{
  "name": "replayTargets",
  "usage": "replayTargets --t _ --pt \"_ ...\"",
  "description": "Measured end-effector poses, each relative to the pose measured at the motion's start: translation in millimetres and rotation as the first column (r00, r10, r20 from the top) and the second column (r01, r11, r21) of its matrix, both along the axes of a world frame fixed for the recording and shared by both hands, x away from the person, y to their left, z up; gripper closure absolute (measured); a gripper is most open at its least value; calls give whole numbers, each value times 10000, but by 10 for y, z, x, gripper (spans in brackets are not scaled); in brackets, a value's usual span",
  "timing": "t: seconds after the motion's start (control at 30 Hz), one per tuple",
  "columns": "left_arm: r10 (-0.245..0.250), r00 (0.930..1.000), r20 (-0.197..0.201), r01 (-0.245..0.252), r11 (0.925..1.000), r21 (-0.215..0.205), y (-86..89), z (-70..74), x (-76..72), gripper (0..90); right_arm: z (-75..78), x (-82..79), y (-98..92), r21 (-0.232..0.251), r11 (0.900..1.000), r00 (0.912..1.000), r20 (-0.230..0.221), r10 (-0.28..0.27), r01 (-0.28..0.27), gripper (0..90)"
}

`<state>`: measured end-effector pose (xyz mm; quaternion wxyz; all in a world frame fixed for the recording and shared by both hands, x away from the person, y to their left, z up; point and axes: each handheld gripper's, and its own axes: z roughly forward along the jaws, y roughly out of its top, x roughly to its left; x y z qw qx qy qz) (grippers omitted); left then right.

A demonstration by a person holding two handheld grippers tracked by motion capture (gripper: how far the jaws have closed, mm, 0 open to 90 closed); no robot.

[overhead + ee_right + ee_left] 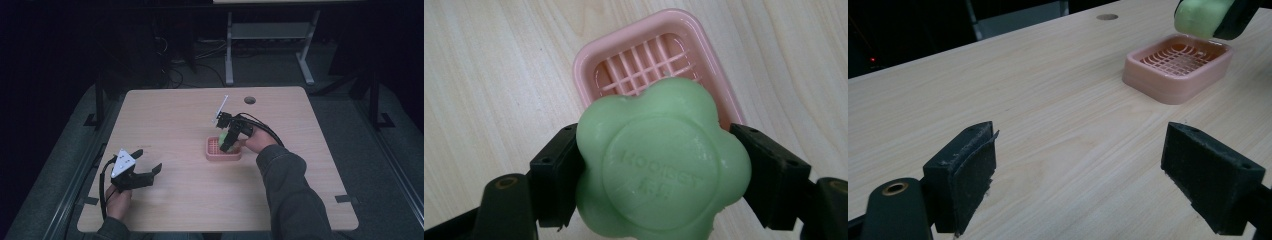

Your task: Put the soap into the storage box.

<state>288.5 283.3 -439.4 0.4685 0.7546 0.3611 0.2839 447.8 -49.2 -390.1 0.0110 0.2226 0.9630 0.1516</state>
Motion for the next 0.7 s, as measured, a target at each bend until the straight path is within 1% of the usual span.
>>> replayTargets --t 0.13,0.23,0.57,0.7 --pt "2 10000 -6 -2 10000 -57 -5 -3 1 141 -37 35 10 -10 10000 10000 -66 -16 16 257" --pt "15 10000 -13 -16 10000 -77 -2 -2 1 141 -62 57 29 24 9999 9999 -89 -148 148 257" --pt "30 10000 9 -30 9999 -105 -2 -1 -1 141 -160 105 86 -189 9998 9995 -310 -112 107 257" --pt "31 10000 16 -31 10000 -90 -1 -1 -1 142 -185 120 102 -163 9998 9993 -372 -106 100 257"
